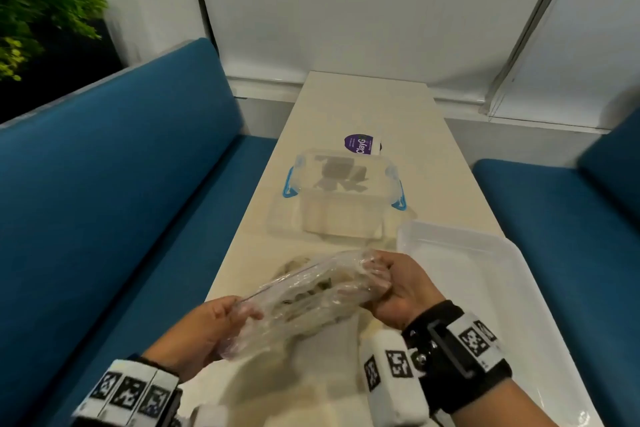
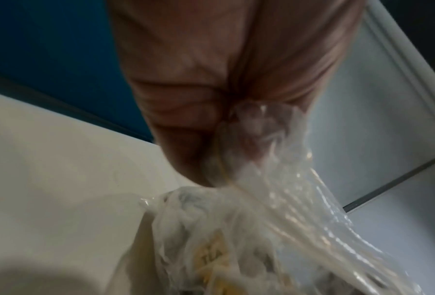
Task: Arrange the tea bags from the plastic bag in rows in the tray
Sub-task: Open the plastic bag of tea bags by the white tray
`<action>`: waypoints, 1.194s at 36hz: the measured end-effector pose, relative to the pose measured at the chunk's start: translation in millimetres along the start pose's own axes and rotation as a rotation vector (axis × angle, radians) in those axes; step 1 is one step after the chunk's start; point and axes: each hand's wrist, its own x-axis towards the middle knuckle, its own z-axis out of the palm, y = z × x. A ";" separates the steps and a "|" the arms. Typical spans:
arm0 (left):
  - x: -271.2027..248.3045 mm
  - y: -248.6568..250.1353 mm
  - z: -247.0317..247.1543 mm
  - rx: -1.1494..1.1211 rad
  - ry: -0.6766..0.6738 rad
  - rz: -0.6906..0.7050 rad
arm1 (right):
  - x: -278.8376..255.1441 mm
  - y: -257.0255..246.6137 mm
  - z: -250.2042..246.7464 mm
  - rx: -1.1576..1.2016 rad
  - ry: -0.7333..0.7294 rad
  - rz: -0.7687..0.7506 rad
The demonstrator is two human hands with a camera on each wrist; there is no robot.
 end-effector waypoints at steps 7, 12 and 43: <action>8.8 9.0 -9.1 -0.664 0.086 -0.083 | -14.7 12.0 -10.1 -0.908 0.046 -0.281; 21.0 20.6 -4.1 -0.805 0.049 -0.100 | -15.0 30.1 -10.4 -1.209 0.167 -0.493; 27.1 11.7 -1.0 -0.696 0.293 -0.176 | -15.5 44.6 -17.8 -1.182 0.216 -0.492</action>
